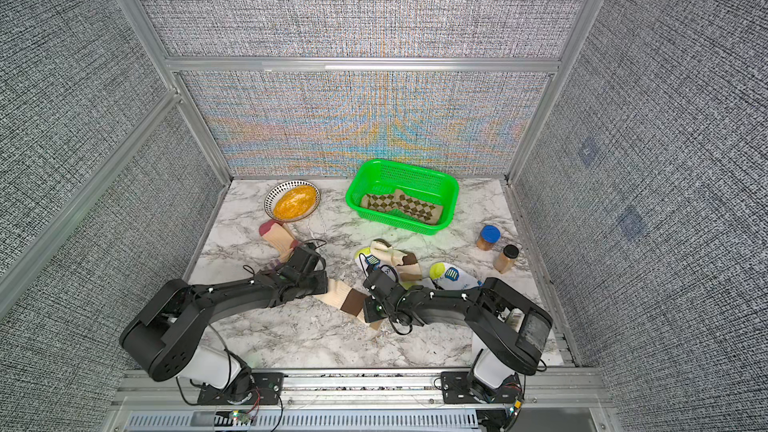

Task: Place the socks together as a pair
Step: Adjust the sock at the center of the board, then pick up the sock at the center of the board.

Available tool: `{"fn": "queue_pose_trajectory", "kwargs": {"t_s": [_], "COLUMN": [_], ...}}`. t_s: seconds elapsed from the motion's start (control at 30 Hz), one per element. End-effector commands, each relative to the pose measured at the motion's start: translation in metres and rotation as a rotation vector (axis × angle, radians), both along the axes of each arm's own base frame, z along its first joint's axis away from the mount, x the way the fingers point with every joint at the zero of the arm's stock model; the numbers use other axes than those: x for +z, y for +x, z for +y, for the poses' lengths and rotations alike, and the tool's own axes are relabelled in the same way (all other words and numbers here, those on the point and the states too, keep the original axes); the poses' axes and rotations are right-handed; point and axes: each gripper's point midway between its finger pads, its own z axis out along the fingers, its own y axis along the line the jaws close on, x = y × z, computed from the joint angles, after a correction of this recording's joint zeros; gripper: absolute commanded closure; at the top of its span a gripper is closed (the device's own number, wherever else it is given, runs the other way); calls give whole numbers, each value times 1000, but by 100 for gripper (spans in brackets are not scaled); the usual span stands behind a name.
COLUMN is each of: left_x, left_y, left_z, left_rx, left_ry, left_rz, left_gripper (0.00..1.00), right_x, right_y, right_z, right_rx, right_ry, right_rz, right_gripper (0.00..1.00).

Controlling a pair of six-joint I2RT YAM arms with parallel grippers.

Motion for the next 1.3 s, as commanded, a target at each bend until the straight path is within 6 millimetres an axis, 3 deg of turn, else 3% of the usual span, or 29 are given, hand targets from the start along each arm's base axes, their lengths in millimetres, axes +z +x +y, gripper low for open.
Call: {"fn": "queue_pose_trajectory", "kwargs": {"t_s": [0.0,0.13,0.23,0.33,0.4,0.47,0.67,0.87,1.03,1.13,1.27], "left_x": [-25,-17,-6,15,32,53,116,149,149,148,148], "left_y": [-52,-61,-64,-62,-60,-57,-48,-56,-66,-70,-72], "left_z": [34,36,31,21,14,9,2,5,20,26,30], "left_rx": [48,74,78,65,55,45,-1,-47,-23,-8,-2], "left_ry": [124,99,70,21,-20,-59,-167,-242,-228,-228,-231], "left_rz": [203,199,185,143,117,72,-92,-194,-204,-208,-216], "left_gripper": [76,72,68,67,64,52,22,16,16,16,16], "right_x": [-14,0,18,52,68,79,86,68,57,71,56], "right_y": [0,6,13,23,35,53,110,142,143,130,94], "right_z": [-45,-61,-60,-49,-56,-72,-110,-121,-127,-123,-123], "right_rx": [-28,-16,-5,6,-36,-86,-156,-147,-165,-172,-189], "right_ry": [-204,-234,-199,-100,-79,-70,-137,-142,-115,-32,50], "right_rz": [-3,-24,-57,-120,-150,-168,-220,-220,-184,-200,-107], "right_gripper": [95,93,88,70,59,52,47,46,47,47,47]}}
